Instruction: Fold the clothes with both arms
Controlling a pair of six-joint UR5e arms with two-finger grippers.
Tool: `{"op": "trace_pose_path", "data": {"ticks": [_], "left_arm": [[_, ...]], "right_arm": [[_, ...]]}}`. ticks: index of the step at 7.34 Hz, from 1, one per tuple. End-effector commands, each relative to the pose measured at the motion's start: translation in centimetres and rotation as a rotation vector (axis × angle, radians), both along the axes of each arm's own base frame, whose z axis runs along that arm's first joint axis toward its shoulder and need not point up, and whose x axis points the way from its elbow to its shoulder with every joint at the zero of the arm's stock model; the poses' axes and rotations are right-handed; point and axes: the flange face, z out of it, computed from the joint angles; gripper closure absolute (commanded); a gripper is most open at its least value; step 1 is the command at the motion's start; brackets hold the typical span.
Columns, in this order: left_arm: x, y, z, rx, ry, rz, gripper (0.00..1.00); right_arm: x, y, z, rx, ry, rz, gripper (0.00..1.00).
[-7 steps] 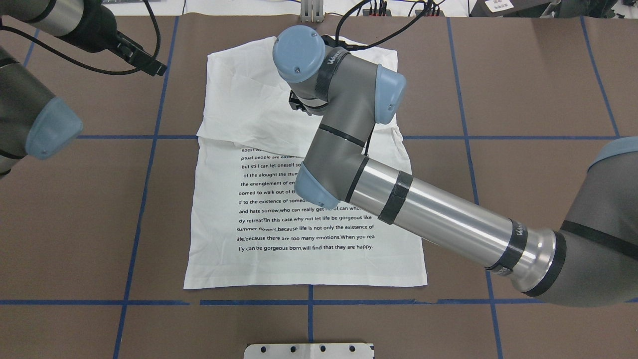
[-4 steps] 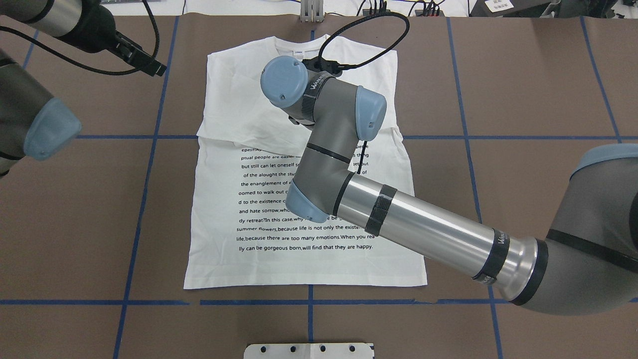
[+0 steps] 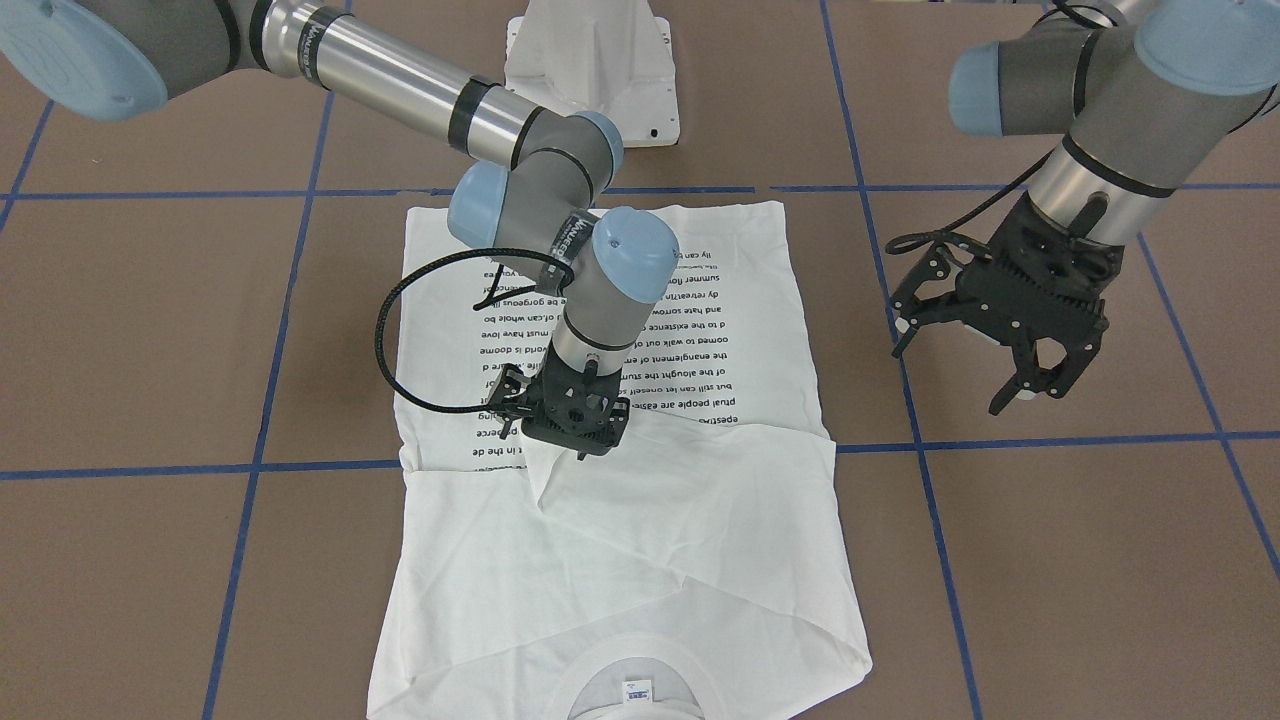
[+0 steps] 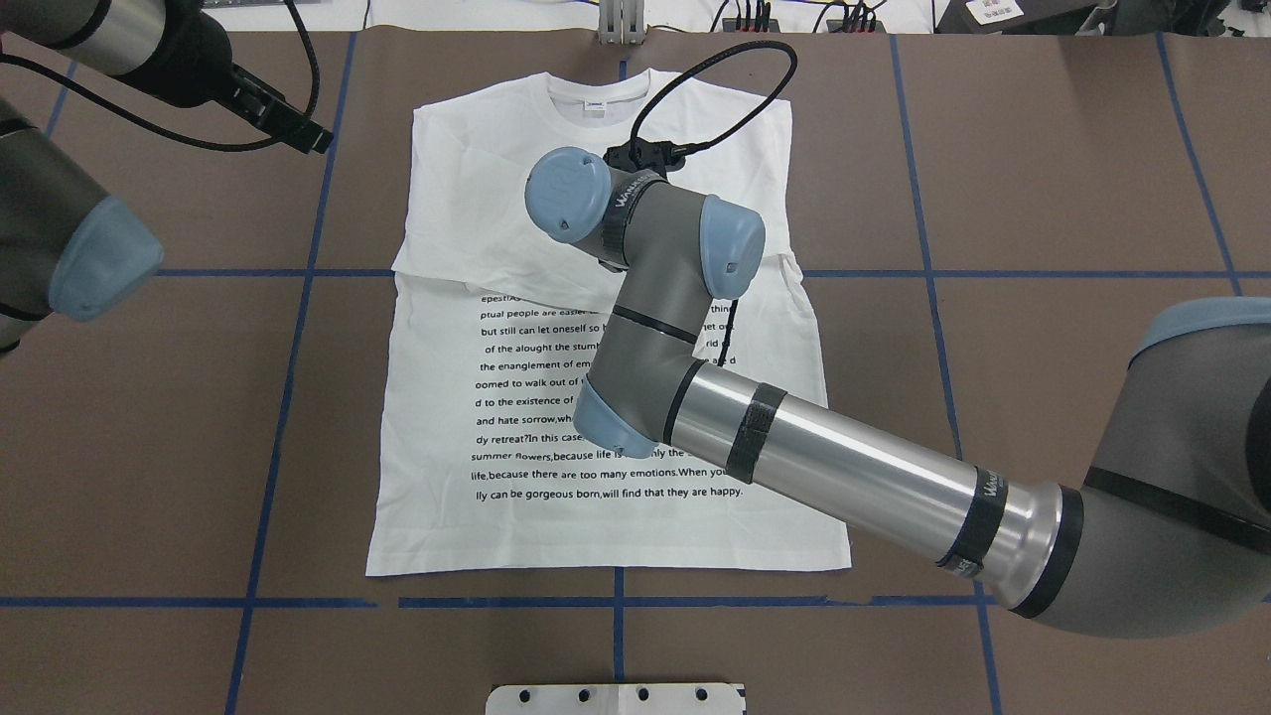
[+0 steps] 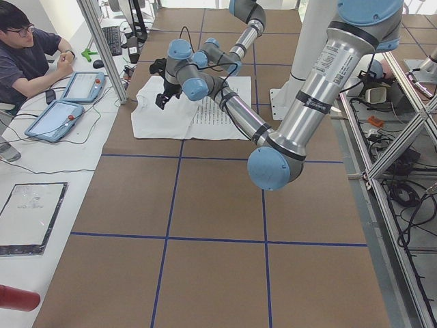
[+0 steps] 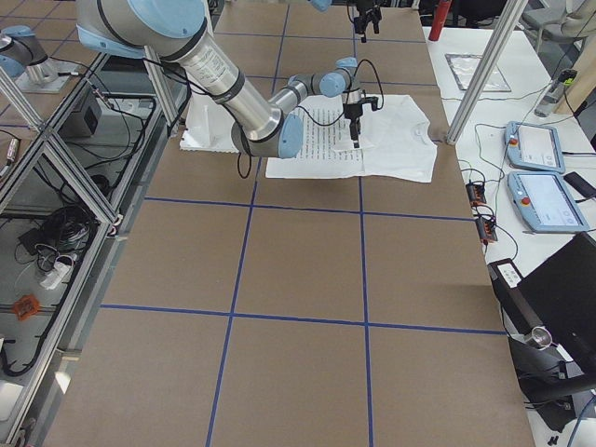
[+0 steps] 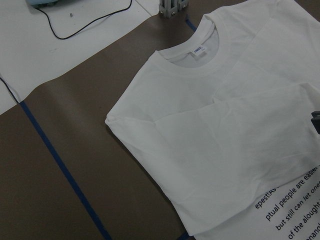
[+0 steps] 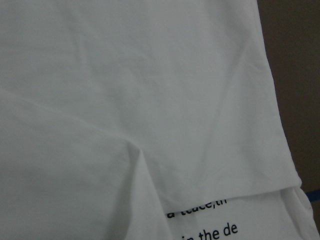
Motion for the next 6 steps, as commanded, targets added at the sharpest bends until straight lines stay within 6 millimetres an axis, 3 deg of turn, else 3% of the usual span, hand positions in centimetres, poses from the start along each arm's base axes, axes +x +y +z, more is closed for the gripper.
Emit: {"op": "trace_pose_path", "data": {"ticks": [1,4,5,6], "left_arm": [[0.3,0.1,-0.2,-0.014,0.012,-0.007,0.0],[0.5,0.1,-0.2,-0.025,0.018,-0.011,0.0],[0.6,0.0,-0.1,-0.033,0.02,-0.016,0.0],[1.0,0.3,-0.3,-0.029,0.021,-0.009,0.0]], "right_arm": [[3.9,-2.0,0.9,0.022,0.154,-0.183,0.0],[10.7,-5.9,6.1,0.037,0.245,-0.312,0.0],[12.2,-7.4,5.5,0.057,0.225,-0.311,0.0],[14.1,-8.4,3.1,0.104,0.146,-0.303,0.0]]}}
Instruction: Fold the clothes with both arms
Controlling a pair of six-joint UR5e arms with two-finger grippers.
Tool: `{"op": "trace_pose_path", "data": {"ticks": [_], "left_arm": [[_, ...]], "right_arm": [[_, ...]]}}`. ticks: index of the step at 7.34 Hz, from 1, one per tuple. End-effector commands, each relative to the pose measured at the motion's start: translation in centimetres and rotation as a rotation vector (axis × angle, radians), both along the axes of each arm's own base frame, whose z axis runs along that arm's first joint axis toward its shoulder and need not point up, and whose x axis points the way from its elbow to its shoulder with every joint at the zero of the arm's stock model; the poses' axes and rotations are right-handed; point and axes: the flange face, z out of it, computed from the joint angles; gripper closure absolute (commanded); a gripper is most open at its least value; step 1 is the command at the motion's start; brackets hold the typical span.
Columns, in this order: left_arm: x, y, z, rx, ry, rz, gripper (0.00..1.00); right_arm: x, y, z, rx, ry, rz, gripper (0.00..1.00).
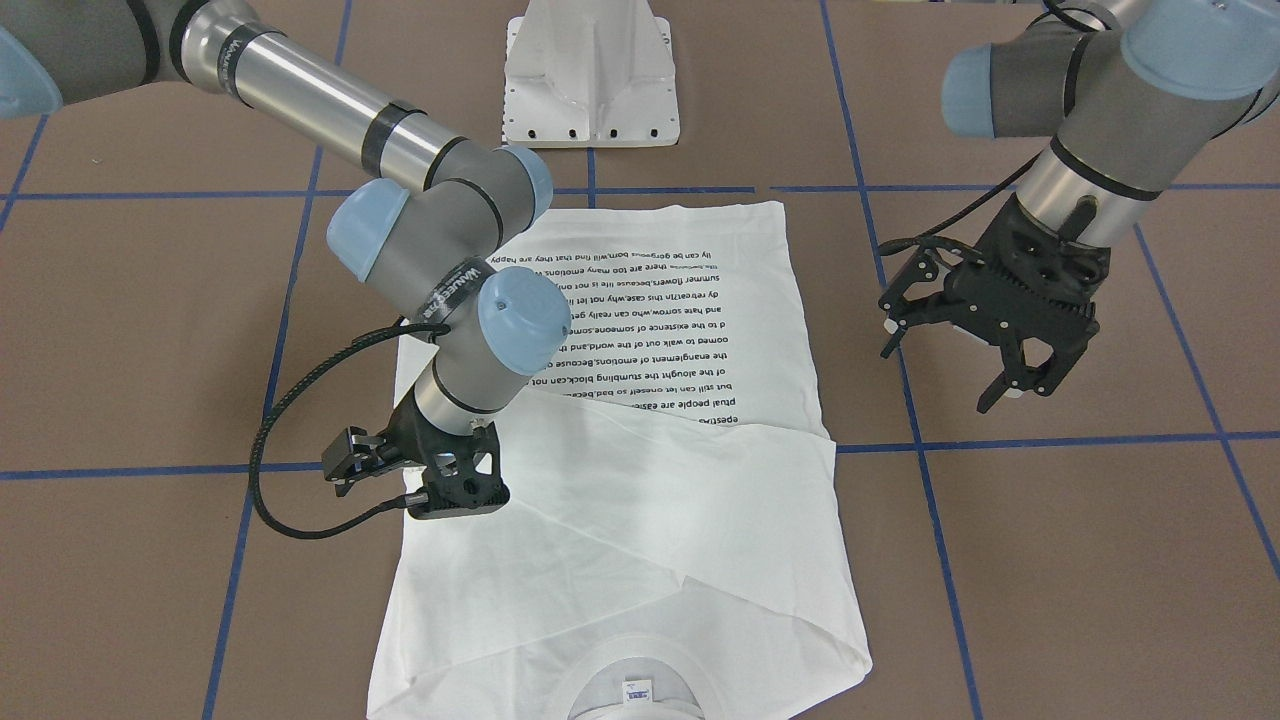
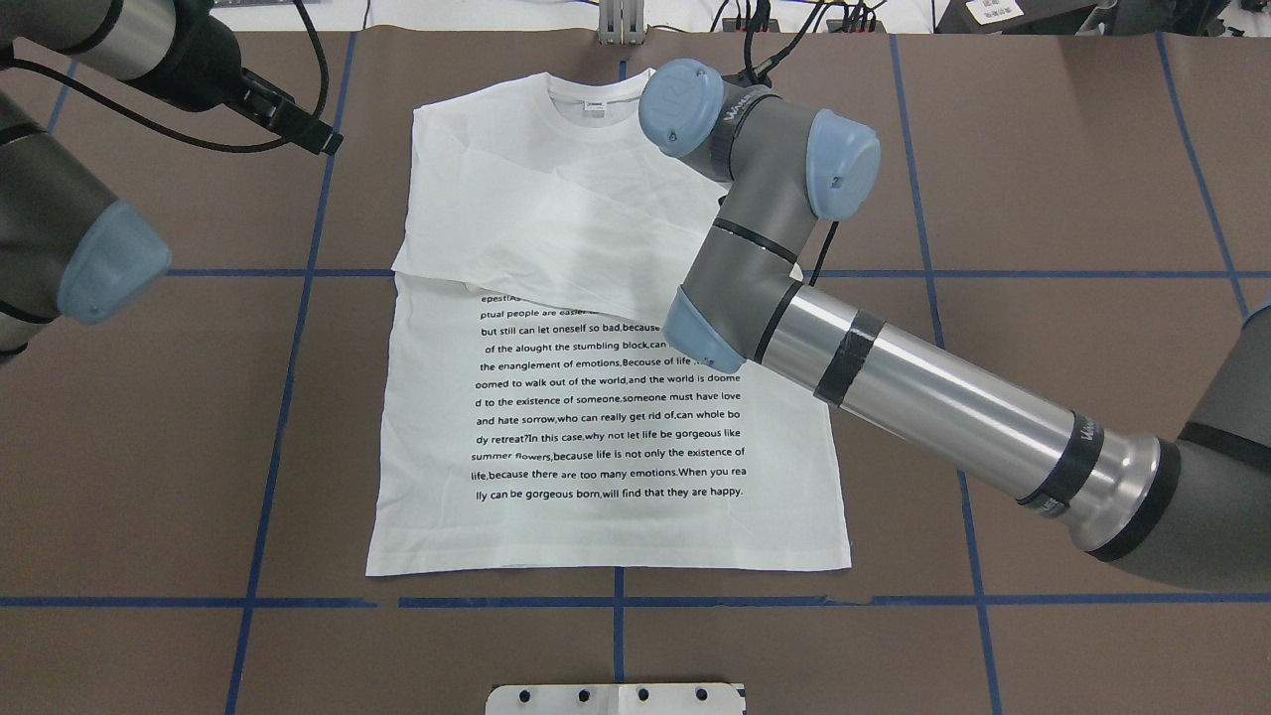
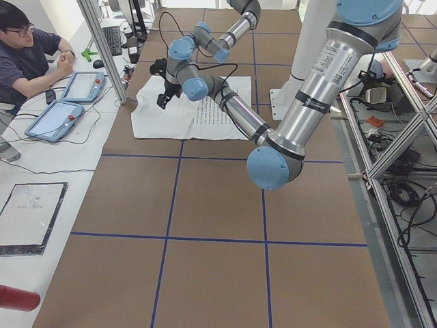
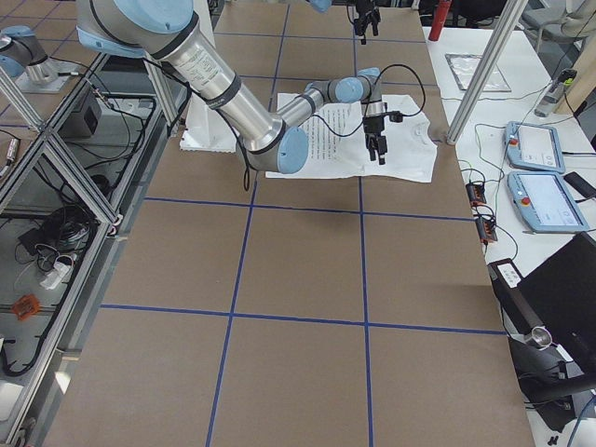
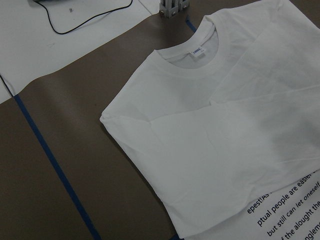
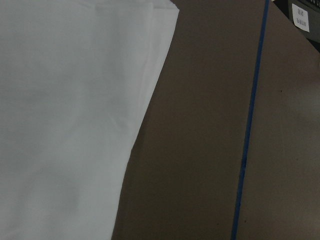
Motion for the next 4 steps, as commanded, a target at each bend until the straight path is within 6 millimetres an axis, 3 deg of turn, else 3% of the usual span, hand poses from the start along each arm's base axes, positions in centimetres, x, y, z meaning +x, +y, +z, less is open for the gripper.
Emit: {"op": "trace_pose_path", "data": {"ticks": [1,2,3,4], "left_arm": [[1.7,1.0,-0.2,-0.007,0.001,0.024,0.0],[1.6,1.7,-0.4,-0.077,0.034,-0.022,0.0],[2.7,5.3,-1.3,-0.172,0.103,-0.058,0.0],[3.7,8.8,-1.3,-0.214,0.124,-0.102,0.0]], "right_arm": [[4.8,-0.2,-3.8,0.005,-0.212,-0.008,0.0],[8.6,3.6,-4.9,0.005,-0.349,0.052,0.0],[13.1,8.8,-5.4,0.006,-0.466,0.058,0.0],[16.5,13.8,-3.9,-0.031,-0.544,0.131,0.0]]}}
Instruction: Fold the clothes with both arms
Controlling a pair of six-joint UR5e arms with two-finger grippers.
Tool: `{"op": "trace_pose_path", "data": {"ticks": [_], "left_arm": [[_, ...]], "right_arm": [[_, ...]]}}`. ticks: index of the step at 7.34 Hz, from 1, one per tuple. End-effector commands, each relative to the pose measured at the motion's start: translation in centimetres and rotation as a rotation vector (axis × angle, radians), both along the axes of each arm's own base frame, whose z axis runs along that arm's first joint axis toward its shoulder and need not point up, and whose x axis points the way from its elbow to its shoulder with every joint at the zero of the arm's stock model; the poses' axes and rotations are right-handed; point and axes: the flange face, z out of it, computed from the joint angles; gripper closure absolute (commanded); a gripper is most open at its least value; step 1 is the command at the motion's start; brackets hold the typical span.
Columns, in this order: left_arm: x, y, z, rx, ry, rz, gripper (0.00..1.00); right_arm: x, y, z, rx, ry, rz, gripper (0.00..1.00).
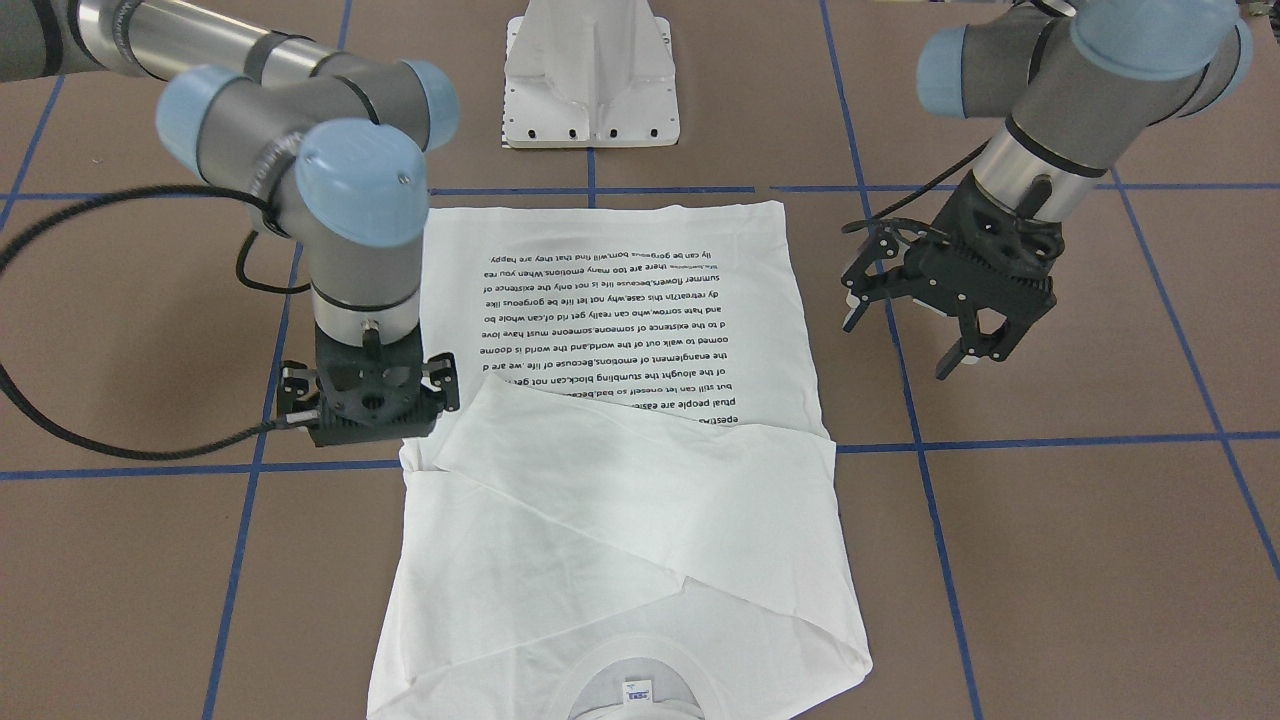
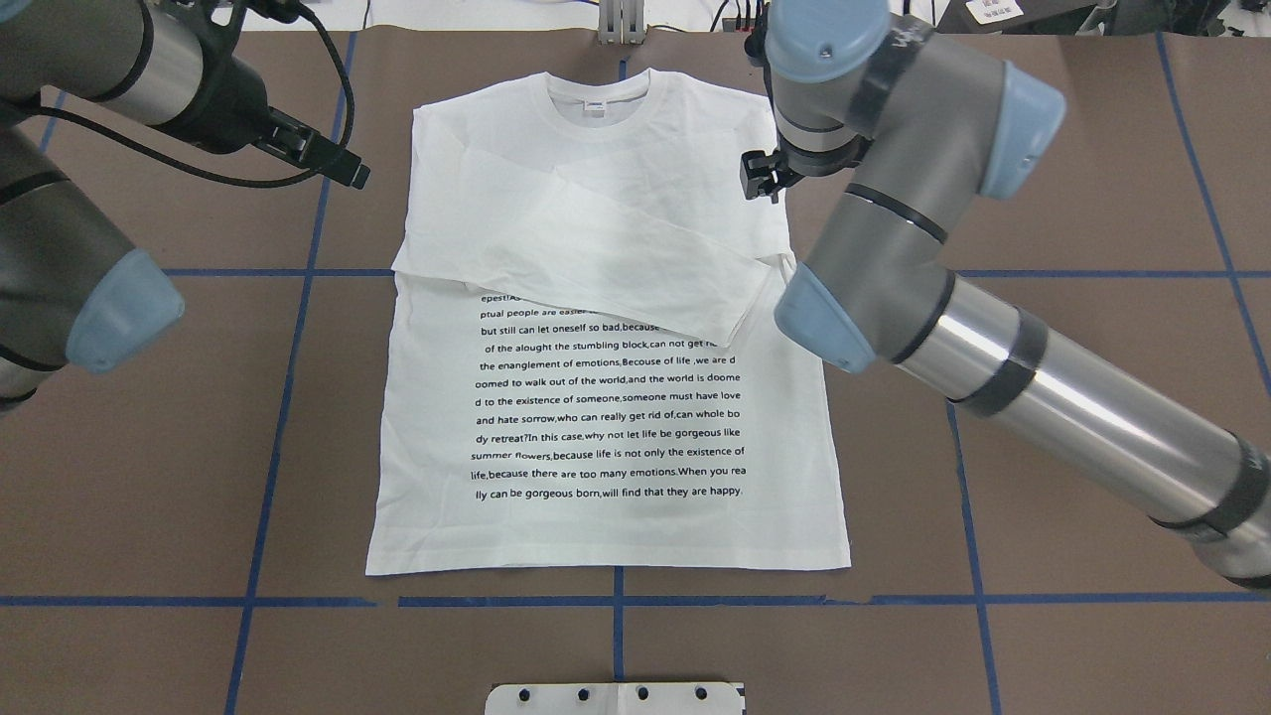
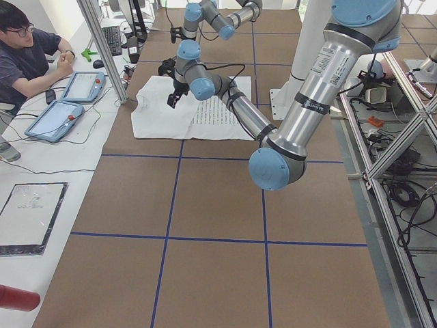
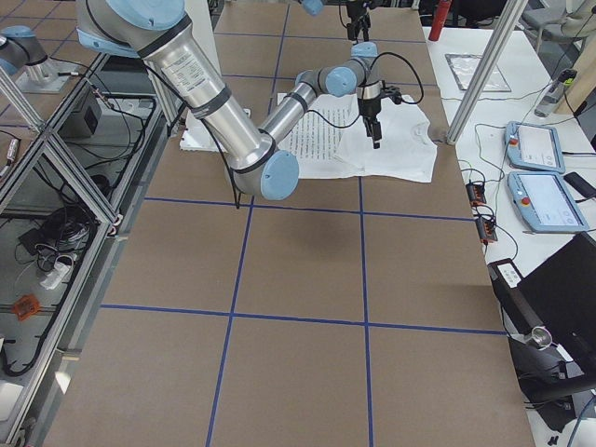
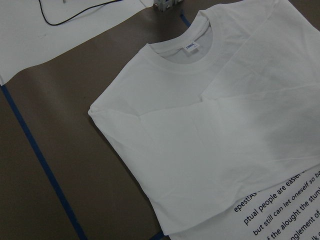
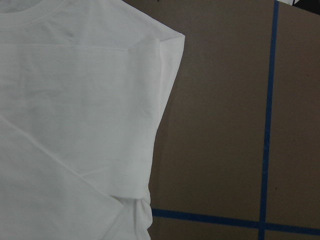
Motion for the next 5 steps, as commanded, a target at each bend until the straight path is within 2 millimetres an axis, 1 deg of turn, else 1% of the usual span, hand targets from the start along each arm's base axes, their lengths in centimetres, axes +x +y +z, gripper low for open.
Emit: {"op": "trace_pose_path", "data": {"ticks": [1,2,3,4,5], "left_arm": [[2.0,7.5,-0.5,-0.133,0.072,-0.075,0.0],[3.1,10.4,-1.2,-0.185,0.11,-0.066,0.0],[4.7,13.1,-0.9,-0.216,0.113,-0.095,0.0],[5.9,15.6,-1.0,-0.245,0.129,-0.101,0.0],[7.1,18.4,-0.4,-0.304,0.136,-0.104,0.0]], "right_arm": [[6.6,10.8,0.7,-0.071,-0.196,0.101,0.0],[6.6,14.5,1.3,-0.093,-0.249,0.12,0.0],[5.4,17.0,2.2,-0.085,-0.284,0.145,0.0],[4.1,19.8,4.1,-0.089,-0.299,0.164,0.0],[3.9,22.3,6.4,-0.085,-0.311,0.162,0.0]]}}
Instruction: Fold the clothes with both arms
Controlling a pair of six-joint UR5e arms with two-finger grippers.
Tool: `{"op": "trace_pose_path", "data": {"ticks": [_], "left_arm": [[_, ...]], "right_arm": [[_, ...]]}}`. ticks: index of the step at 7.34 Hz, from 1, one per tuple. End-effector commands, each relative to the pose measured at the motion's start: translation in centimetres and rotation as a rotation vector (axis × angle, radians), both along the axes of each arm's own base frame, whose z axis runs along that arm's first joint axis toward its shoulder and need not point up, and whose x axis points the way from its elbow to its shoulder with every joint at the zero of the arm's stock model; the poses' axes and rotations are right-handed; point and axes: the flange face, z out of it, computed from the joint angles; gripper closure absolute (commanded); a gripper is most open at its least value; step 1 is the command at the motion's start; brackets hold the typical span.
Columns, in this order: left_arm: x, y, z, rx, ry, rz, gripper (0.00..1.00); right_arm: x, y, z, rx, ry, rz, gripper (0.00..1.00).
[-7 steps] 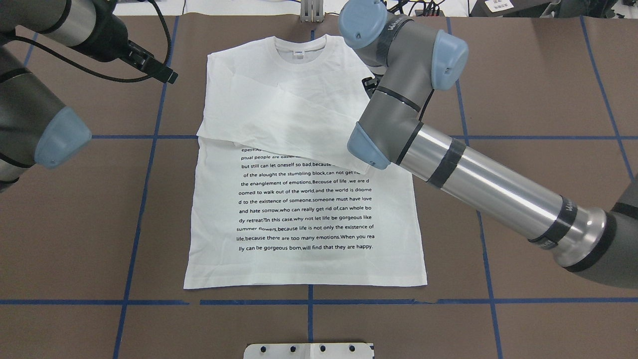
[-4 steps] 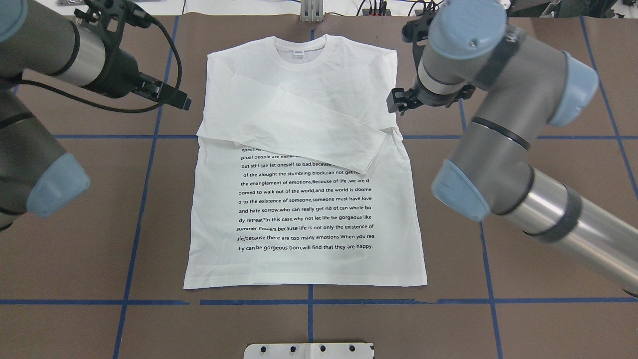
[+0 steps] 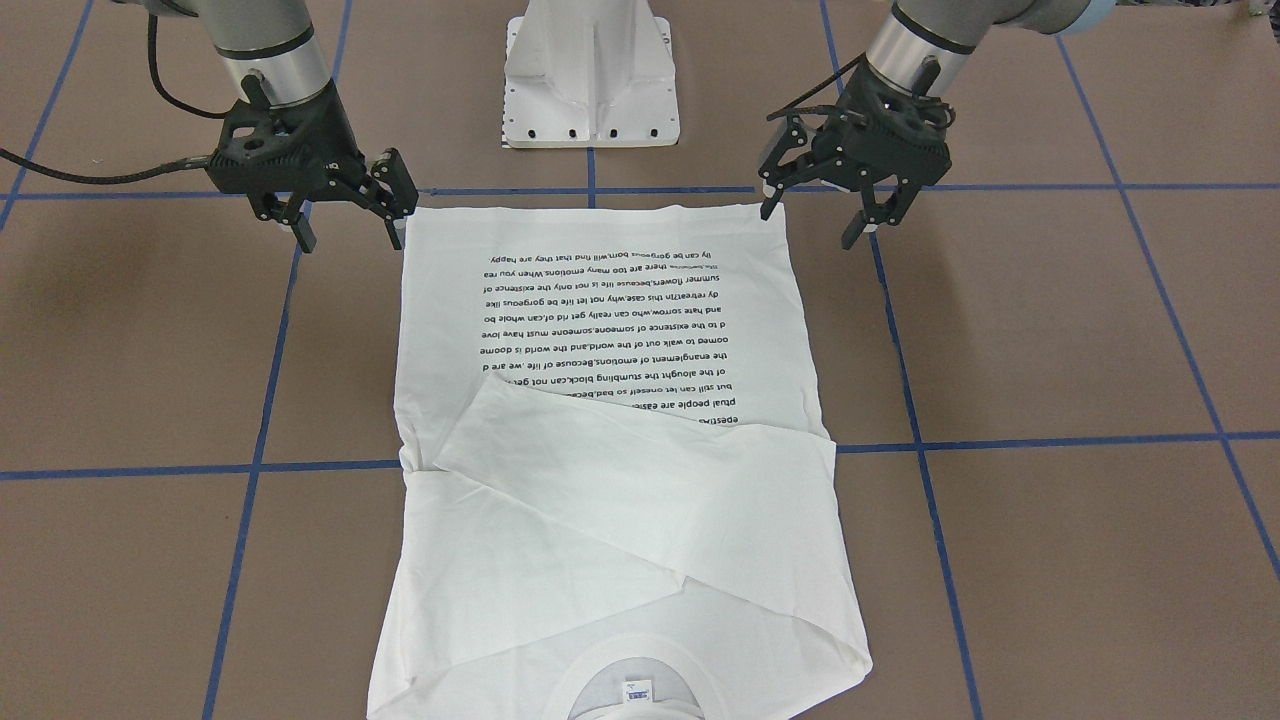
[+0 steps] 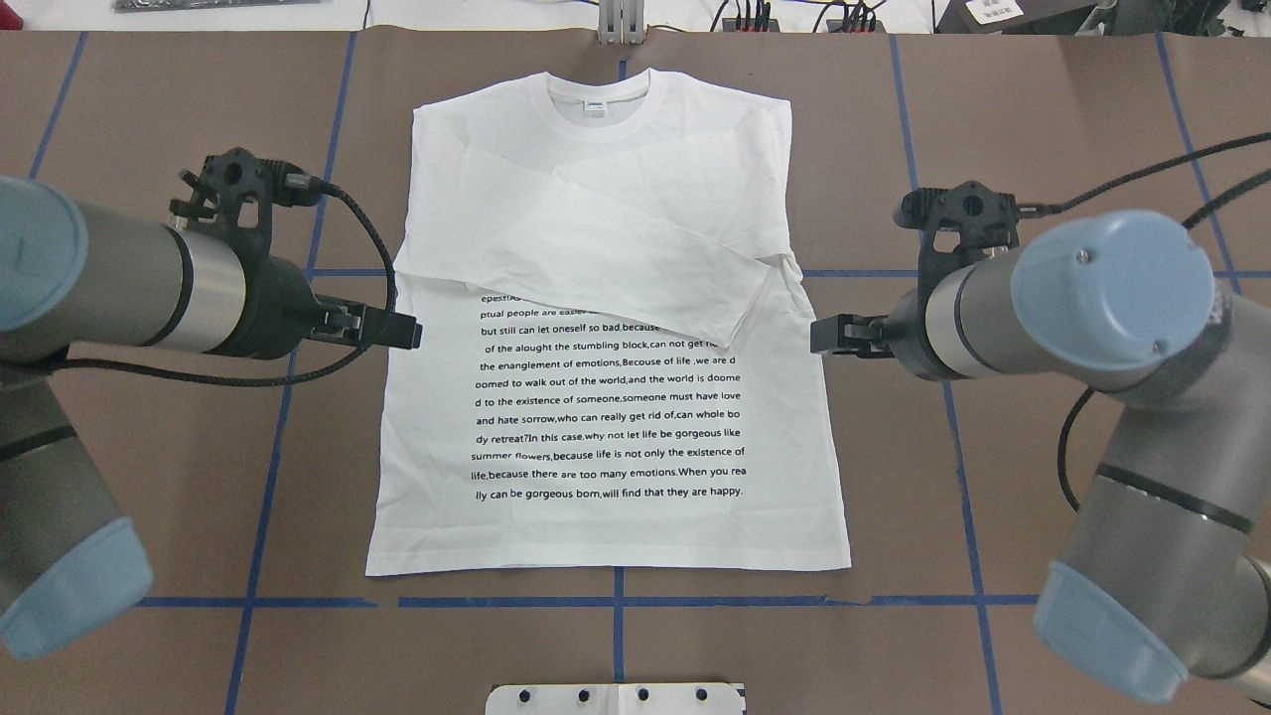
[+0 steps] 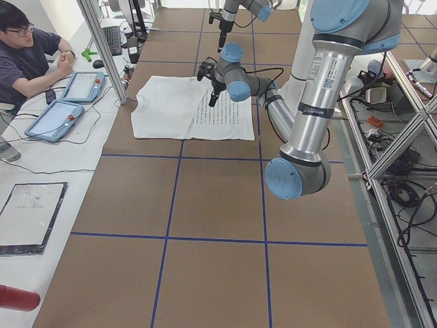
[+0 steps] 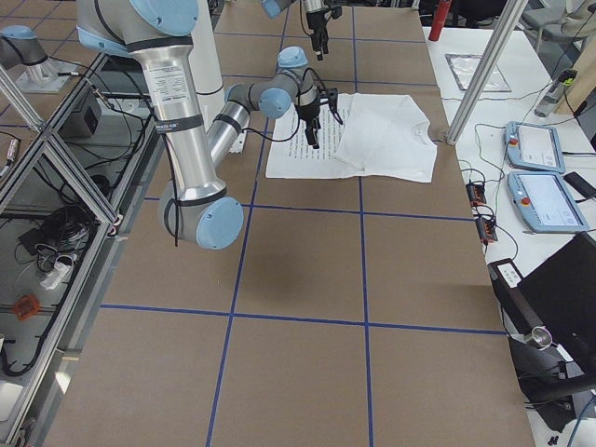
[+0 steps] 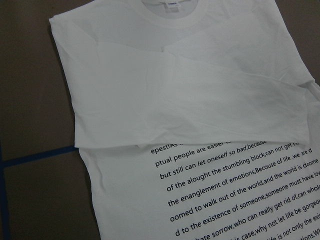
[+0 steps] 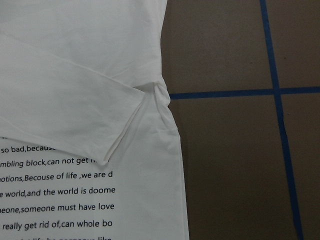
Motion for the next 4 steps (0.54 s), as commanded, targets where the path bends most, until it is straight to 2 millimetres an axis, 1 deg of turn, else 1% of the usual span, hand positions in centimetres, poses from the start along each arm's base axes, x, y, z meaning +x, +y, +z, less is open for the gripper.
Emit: {"op": "trace_pose_path", "data": {"ticks": [1,2,3,4], "left_arm": [[4.2,6.4,2.2,-0.096,-0.019,-0.039,0.0],[6.0,8.9,4.0,-0.146,-0.048,-0.04,0.0],[7.7,10.9,5.3,-0.184,-0.067,-0.063,0.0],[9.8,12.2,6.9,-0.223,-0.096,-0.082,0.0]], "right_arm": [[-0.7,5.4,3.9,-0.017,-0.007,-0.003,0.0],[-2.3,7.2,4.2,-0.02,0.0,0.02,0.0],[-3.4,9.0,4.8,-0.025,0.012,0.016,0.0],[-4.1,9.8,4.8,-0.017,0.015,0.021,0.0]]}}
